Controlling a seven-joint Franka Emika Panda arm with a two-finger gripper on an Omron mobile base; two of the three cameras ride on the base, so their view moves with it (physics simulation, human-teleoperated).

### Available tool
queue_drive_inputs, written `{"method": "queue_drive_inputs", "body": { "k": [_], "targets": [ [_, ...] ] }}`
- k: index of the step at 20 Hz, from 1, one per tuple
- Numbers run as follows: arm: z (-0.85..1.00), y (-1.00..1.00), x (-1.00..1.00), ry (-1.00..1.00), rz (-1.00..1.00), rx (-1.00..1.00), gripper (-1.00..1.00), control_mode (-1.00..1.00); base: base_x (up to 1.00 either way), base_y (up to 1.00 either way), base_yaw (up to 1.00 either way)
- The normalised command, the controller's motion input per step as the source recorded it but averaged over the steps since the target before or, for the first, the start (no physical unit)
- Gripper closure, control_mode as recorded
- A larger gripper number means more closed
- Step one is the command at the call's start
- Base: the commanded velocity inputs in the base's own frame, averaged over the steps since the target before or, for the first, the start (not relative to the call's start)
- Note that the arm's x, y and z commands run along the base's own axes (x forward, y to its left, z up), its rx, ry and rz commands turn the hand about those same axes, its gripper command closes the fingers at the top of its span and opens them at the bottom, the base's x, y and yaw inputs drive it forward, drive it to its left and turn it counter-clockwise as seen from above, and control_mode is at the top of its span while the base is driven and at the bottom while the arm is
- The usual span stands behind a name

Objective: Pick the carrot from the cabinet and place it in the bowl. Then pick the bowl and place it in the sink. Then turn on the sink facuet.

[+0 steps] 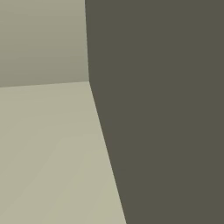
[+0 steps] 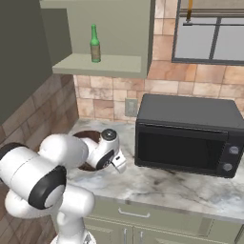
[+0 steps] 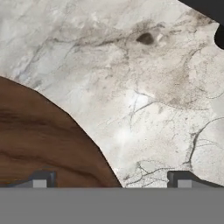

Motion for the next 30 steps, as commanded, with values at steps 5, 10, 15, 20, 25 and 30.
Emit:
{"method": "queue_drive_inputs", "body": {
  "k": [5,10,15,20,25,30],
  "targets": [
    [-0.27,0.0,0.0,0.0,0.0,0.04,1.0,-1.0,0.0,0.0,0.0],
    [-0.13,0.0,0.0,0.0,0.0,0.05,1.0,-1.0,0.0,0.0,0.0],
    [0.02,0.0,-0.15,0.0,0.0,0.08,1.0,-1.0,0.0,0.0,0.0],
    [0.35,0.0,-0.51,0.0,-0.07,0.09,1.0,-1.0,0.0,0.0,0.0],
    [0.92,0.0,-0.63,0.03,-0.08,0.08,1.0,-1.0,0.0,0.0,0.0],
    [1.0,0.0,-0.73,0.0,-0.13,0.06,1.0,-1.0,0.0,0.0,0.0]
  ]
}}
